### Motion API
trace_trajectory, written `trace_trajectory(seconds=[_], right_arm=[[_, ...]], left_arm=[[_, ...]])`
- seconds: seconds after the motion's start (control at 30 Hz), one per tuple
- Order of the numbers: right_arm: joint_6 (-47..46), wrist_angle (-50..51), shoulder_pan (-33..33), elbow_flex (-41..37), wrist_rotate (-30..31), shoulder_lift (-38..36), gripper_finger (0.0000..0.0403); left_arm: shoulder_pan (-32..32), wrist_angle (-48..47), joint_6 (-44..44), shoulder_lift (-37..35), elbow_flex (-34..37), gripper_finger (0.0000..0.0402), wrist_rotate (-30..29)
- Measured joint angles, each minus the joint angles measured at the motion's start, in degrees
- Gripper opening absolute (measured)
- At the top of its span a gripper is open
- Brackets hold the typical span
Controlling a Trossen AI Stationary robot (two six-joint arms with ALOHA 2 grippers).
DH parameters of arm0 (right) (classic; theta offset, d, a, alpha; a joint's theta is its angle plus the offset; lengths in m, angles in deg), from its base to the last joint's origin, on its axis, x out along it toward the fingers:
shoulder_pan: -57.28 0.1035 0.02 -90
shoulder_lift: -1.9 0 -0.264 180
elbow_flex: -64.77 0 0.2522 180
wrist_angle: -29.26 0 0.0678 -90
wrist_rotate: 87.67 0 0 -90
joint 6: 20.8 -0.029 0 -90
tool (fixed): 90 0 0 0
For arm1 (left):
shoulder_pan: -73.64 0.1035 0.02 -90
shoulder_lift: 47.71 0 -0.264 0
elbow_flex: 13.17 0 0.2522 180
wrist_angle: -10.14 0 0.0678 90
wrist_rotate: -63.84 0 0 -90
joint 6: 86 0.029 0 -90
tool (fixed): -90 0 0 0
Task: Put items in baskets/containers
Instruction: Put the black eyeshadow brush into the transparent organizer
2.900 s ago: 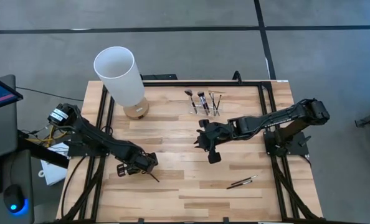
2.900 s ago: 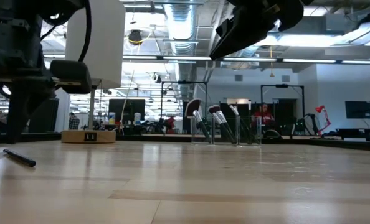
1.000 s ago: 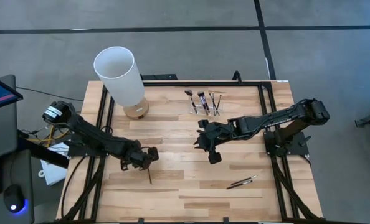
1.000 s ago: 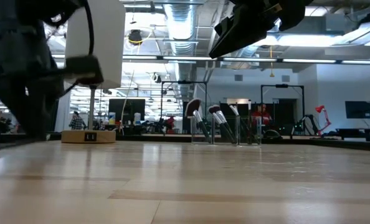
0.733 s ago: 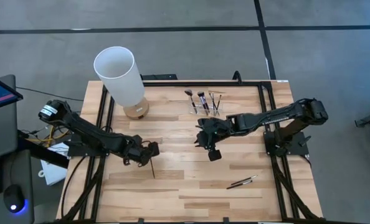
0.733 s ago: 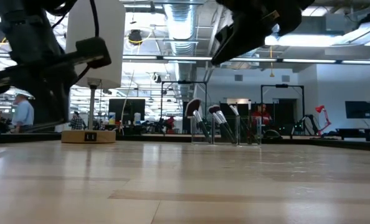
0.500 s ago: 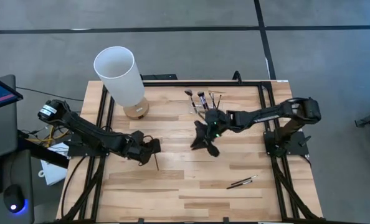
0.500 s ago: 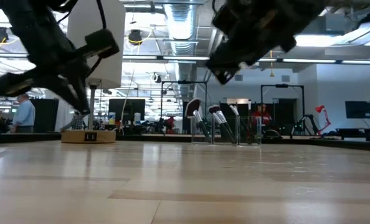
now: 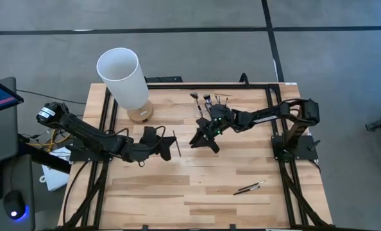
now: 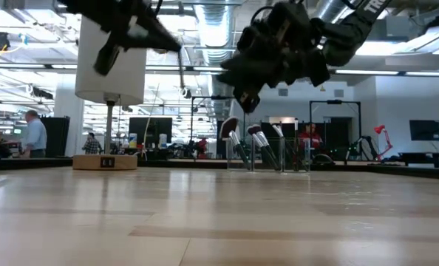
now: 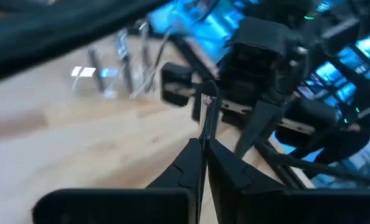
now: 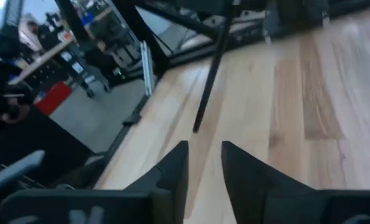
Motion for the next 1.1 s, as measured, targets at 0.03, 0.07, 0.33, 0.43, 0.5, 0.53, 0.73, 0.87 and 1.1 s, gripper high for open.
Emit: trace_trajectory(seconds=[0.03,0.07,0.33,0.43,0.5,0.53,0.73,0.87,1.1], right_arm=[[-0.33,-0.29,-0.19,0.00,-0.16,-0.75,0.0102],[-0.38,-0.50,-0.31,0.00,-0.14,-1.57,0.0112],[-0.48,0.64,-1.50,0.02,2.77,-9.56,0.0178],[-0.48,0.70,-1.70,0.02,5.94,-12.12,0.0187],[-0.46,1.26,-1.85,0.02,7.11,-13.61,0.0189],[-0.44,2.06,-1.92,0.02,7.45,-14.37,0.0189],[0.54,7.88,-1.52,0.02,7.62,-17.80,0.0178],[0.65,6.00,0.06,0.02,8.51,-18.06,0.0168],[1.51,2.29,1.53,0.02,12.43,-17.33,0.0158]], left_arm=[[0.02,1.58,3.56,0.00,0.00,0.0017,-0.15],[0.02,3.13,7.24,0.04,0.00,0.0017,-0.15],[4.45,16.30,28.84,1.15,0.00,0.0017,3.50],[7.41,24.12,35.12,3.03,0.00,0.0017,11.51],[9.18,27.85,37.51,3.94,0.00,0.0015,16.43],[9.96,29.28,38.36,4.22,0.00,0.0015,18.62],[14.25,33.33,40.69,4.39,0.00,0.0016,28.98],[16.95,34.04,40.78,4.39,0.00,0.0015,34.19],[20.01,34.23,40.80,4.38,0.00,0.0017,40.29]])
